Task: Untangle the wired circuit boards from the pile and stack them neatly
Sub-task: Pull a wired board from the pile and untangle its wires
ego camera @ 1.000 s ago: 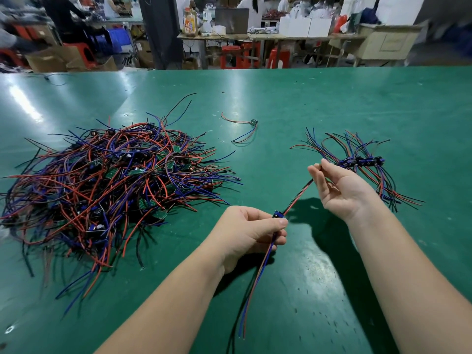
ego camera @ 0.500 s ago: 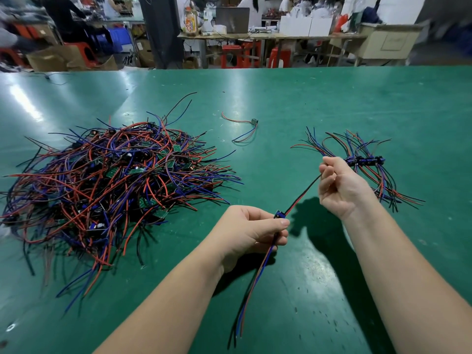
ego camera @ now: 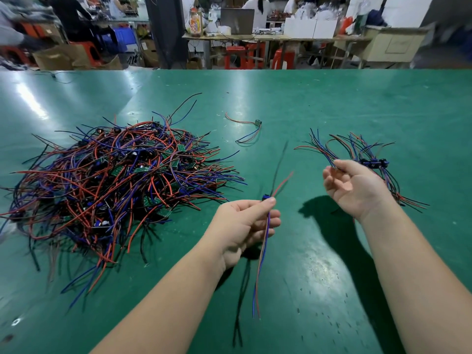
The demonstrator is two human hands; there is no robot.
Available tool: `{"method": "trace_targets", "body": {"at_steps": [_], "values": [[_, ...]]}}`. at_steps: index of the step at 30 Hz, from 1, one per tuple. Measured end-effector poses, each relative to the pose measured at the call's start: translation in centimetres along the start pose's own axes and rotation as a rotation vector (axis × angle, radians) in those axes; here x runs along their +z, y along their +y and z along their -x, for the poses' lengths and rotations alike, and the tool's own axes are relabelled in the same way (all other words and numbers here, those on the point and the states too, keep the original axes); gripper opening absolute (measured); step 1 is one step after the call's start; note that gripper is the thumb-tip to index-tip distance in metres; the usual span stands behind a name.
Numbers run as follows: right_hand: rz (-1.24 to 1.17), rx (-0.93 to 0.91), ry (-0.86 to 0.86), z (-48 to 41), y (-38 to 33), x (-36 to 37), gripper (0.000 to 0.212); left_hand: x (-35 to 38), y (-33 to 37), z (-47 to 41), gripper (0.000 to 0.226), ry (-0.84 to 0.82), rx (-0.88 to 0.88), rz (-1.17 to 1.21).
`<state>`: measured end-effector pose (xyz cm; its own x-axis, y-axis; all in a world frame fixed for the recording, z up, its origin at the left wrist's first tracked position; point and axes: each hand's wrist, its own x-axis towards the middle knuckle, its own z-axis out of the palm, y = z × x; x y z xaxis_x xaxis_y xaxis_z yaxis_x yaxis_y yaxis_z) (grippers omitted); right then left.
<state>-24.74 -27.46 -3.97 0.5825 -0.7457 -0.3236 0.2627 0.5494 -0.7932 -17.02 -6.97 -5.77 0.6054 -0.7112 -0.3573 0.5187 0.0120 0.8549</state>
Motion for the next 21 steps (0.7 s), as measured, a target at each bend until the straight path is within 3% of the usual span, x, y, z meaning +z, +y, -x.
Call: {"method": "trace_targets", "body": {"at_steps": [4,7,9,11,13,15,18,21], "values": [[0.43,0.044,-0.31,2.1,2.3,1.8,0.011,-0.1,0.0,-0.2,0.015,0.066,0.042,0.058],[0.621,-0.017,-0.483,3.7,4.4,3.2,0.008,-0.1,-0.2,-0.3,0.01,0.033,0.075,-0.003],[0.801,-0.171,-0.471,4.2,5.2,3.7,0.013,-0.1,-0.4,-0.2,0.008,-0.001,0.101,-0.092],[1.028,-0.301,-0.421,4.4,5.4,3.8,0.02,0.0,-0.4,-0.1,0.019,-0.011,0.121,-0.194],[1.173,-0.307,-0.419,4.2,5.4,3.4,0.023,0.2,-0.4,0.1,0.027,-0.018,0.113,-0.269],[1.211,-0.23,-0.44,4.0,5.1,3.0,0.021,0.3,-0.4,0.2,0.026,-0.041,0.099,-0.316],[1.028,-0.066,-0.462,3.9,4.4,2.7,0.017,0.4,-0.6,0.0,0.02,-0.016,0.095,-0.302],[0.813,-0.11,-0.393,3.4,2.4,2.8,0.018,0.3,-0.6,-0.5,0.023,0.043,0.066,-0.265]]}}
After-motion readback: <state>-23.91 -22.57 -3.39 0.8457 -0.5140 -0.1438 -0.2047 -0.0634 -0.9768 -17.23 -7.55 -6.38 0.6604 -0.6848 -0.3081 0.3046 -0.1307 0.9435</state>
